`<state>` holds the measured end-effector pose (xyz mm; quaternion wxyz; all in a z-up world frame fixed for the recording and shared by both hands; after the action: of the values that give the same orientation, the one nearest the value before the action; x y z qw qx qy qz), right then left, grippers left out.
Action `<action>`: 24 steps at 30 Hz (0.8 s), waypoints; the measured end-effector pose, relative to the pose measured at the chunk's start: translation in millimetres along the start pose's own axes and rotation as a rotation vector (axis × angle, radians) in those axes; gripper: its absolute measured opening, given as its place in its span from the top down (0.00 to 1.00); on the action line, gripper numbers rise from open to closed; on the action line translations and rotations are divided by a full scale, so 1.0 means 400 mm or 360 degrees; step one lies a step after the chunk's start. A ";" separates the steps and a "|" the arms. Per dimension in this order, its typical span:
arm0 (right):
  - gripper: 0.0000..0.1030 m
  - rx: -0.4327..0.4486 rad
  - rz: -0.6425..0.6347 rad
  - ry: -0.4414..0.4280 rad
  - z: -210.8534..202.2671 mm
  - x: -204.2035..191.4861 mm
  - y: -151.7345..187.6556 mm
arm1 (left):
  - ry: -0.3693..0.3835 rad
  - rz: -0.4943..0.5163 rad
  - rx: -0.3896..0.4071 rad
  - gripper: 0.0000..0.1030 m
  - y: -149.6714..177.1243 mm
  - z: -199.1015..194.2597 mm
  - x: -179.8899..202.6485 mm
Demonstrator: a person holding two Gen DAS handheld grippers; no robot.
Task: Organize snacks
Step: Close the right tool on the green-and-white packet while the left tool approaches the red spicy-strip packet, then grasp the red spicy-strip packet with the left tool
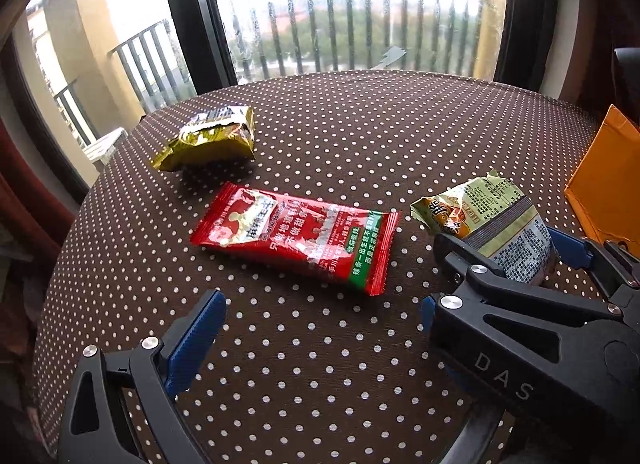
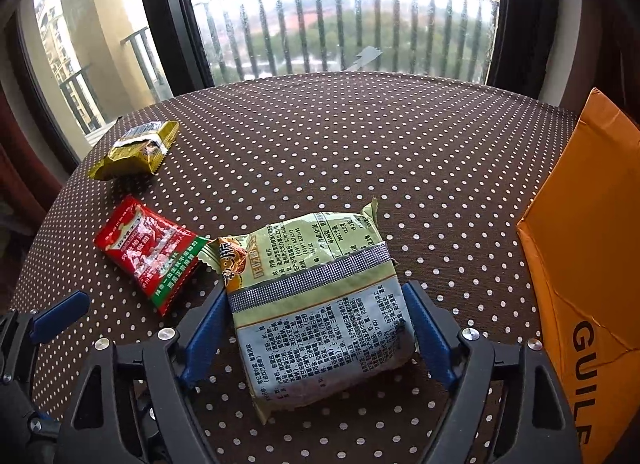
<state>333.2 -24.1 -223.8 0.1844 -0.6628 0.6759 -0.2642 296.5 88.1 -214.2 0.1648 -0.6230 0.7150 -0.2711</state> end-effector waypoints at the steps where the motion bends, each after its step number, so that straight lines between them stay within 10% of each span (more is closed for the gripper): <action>1: 0.18 0.0003 0.0008 -0.0007 -0.004 -0.003 -0.004 | -0.0006 0.0010 0.0006 0.04 -0.008 -0.004 -0.003; 12: 0.18 0.0091 0.0151 -0.0041 -0.024 -0.022 -0.128 | 0.0067 -0.0401 -0.0052 0.04 -0.086 0.015 -0.066; 24: 0.18 0.0089 0.0125 -0.0029 0.034 -0.052 -0.190 | -0.0132 -0.0665 -0.0035 0.03 -0.087 0.078 -0.128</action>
<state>403.3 -3.4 -191.1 0.2191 -0.6327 0.6922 -0.2695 350.8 129.9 -223.9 0.1275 -0.7700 0.5659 -0.2657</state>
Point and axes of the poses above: each gripper's, at about its wrist camera, not at the fingertips, and z roughly the way its jaws point, x to its right, y to its underside, the point moved 10 cm from there along z, roughly the way its jaws point, and after that the axes turned 14 degrees about y, right-handed, at the moved point
